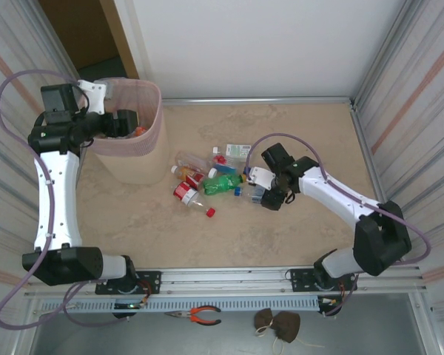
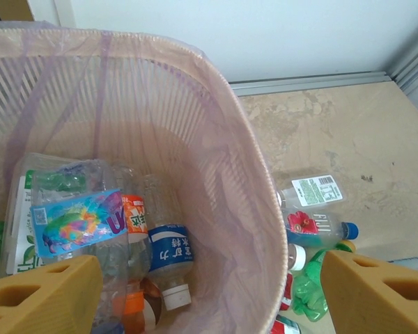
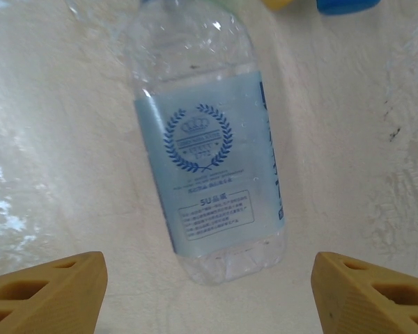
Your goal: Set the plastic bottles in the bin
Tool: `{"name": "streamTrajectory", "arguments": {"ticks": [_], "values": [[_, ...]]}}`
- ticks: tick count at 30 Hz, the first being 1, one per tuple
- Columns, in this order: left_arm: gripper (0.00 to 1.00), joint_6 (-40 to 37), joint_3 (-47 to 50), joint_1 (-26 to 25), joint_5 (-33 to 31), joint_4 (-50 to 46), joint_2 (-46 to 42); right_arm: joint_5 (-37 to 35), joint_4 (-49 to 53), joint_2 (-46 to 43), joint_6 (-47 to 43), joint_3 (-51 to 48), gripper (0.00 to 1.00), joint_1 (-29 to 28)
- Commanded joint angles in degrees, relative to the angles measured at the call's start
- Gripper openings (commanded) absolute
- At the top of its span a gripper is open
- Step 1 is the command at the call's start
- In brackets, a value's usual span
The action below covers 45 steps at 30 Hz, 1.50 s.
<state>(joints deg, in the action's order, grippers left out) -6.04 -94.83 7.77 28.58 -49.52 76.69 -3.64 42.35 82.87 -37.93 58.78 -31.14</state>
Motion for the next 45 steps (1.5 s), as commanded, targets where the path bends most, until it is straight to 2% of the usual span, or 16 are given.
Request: {"name": "streamTrajectory", "arguments": {"ticks": [1, 14, 26, 33, 40, 45], "values": [[0.82, 1.0, 0.7, 0.2, 1.7, -0.4, -1.6, -0.4, -2.8, 2.8, -4.0, 0.1, 0.77, 1.0], [0.82, 1.8, 2.3, 0.2, 2.6, 0.4, -2.6, 3.9, -6.7, 11.6, -6.5, -1.5, 0.72, 2.0], [0.82, 2.1, 3.1, 0.1, 3.8, 1.2, -3.1, 5.2, -4.9, 13.3, -6.4, -1.0, 0.64, 2.8], [0.82, 2.2, 3.5, 0.1, 6.8, 2.8, -4.2, 5.5, -0.7, 11.5, -5.3, -0.2, 0.48, 2.8], [0.82, 4.2, 5.1, 0.1, 12.5, 7.7, -5.7, 7.0, 3.3, 5.2, -2.7, -1.4, 0.45, 2.7], [0.82, 6.9, 6.9, 0.1, 17.4, 13.8, -7.3, 12.9, 3.4, -1.3, 0.3, -1.6, 0.45, 2.7]]}}
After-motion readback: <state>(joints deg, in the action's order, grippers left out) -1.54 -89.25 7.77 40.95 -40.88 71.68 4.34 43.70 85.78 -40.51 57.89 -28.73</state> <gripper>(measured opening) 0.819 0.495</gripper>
